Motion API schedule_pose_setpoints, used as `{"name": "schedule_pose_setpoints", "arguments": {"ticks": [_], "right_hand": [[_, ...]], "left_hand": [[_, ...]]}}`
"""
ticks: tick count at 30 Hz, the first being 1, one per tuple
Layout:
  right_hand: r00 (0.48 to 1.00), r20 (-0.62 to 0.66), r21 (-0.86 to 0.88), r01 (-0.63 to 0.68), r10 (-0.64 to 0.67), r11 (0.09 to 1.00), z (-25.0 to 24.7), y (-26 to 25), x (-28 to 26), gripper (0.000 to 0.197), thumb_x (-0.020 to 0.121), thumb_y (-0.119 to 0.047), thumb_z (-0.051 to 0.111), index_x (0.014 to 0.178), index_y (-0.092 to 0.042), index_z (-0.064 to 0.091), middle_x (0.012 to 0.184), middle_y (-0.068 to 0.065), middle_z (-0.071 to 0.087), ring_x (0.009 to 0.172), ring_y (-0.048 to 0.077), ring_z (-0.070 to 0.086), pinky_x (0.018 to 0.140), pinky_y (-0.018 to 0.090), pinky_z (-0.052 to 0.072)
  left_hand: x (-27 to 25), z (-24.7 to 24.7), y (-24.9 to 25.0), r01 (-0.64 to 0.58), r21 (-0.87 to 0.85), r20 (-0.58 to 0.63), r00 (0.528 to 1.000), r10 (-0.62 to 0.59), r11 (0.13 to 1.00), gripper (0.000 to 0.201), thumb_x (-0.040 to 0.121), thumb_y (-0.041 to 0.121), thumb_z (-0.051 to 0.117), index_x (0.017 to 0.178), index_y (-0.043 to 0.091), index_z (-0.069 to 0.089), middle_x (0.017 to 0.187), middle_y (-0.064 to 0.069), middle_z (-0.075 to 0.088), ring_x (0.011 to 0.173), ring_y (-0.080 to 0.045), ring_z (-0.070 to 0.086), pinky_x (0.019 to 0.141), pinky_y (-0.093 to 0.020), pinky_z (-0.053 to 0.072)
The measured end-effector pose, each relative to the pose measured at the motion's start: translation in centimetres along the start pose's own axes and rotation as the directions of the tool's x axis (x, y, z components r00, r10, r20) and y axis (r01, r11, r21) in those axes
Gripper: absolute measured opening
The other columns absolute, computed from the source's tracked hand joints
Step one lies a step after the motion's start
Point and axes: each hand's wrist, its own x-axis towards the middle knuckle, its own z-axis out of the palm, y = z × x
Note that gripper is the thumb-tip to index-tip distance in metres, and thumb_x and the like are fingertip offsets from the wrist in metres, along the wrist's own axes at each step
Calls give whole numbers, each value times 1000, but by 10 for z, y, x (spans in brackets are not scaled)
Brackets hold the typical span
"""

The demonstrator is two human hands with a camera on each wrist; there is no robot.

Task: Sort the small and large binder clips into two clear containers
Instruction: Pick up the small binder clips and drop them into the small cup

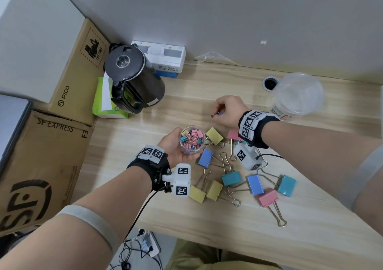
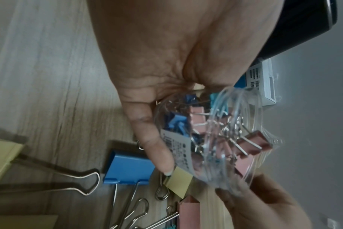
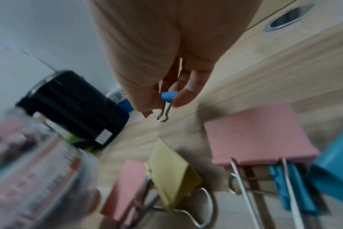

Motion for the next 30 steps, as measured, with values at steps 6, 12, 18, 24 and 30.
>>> {"name": "schedule_pose_setpoints", "arguments": {"ticks": [6, 12, 18, 24, 30], "right_hand": [[992, 88, 301, 63, -94, 952, -21, -31, -20, 18, 72, -8, 85, 72, -7, 67, 74, 8, 70, 60, 5, 59, 60, 19, 52], [967, 158, 103, 186, -201, 977, -23, -48, -54, 11, 72, -5, 77, 79, -12, 72, 77, -4, 69, 70, 9, 62, 71, 27, 56], [980, 77, 186, 168, -185, 968, -29, -33, -75, 15, 74, -12, 81, 78, -24, 73, 80, -9, 73, 78, 8, 69, 78, 27, 58], [995, 4, 343, 92, -100, 935, -36, -15, -83, 15, 76, -7, 81, 84, -18, 75, 87, 6, 75, 84, 22, 72, 82, 39, 60], [991, -121, 427, 2, 55, 904, -37, -5, -89, 17, 84, -2, 70, 81, -19, 69, 81, 2, 70, 78, 22, 69, 67, 25, 59]], "left_hand": [[1, 24, -1, -25, 23, -86, 996, 27, 999, 43, 102, 33, 43, 120, 0, 63, 102, -23, 69, 80, -32, 67, 46, -34, 59], [0, 47, -3, -47, 43, -73, 996, 50, 998, 44, 106, 34, 36, 128, 4, 60, 101, -19, 69, 80, -31, 68, 47, -35, 59], [-7, 62, -9, -75, 38, -40, 996, 76, 996, 40, 108, 36, 35, 112, 6, 61, 85, -17, 74, 67, -27, 73, 48, -35, 59], [-12, 66, -17, -46, 52, 11, 999, 45, 998, 44, 107, 38, 36, 113, 4, 63, 80, -16, 76, 73, -29, 72, 49, -34, 61], [-15, 64, -23, -21, 27, 66, 998, 19, 999, 46, 105, 36, 39, 123, 1, 63, 99, -20, 73, 89, -36, 69, 50, -34, 60]]}}
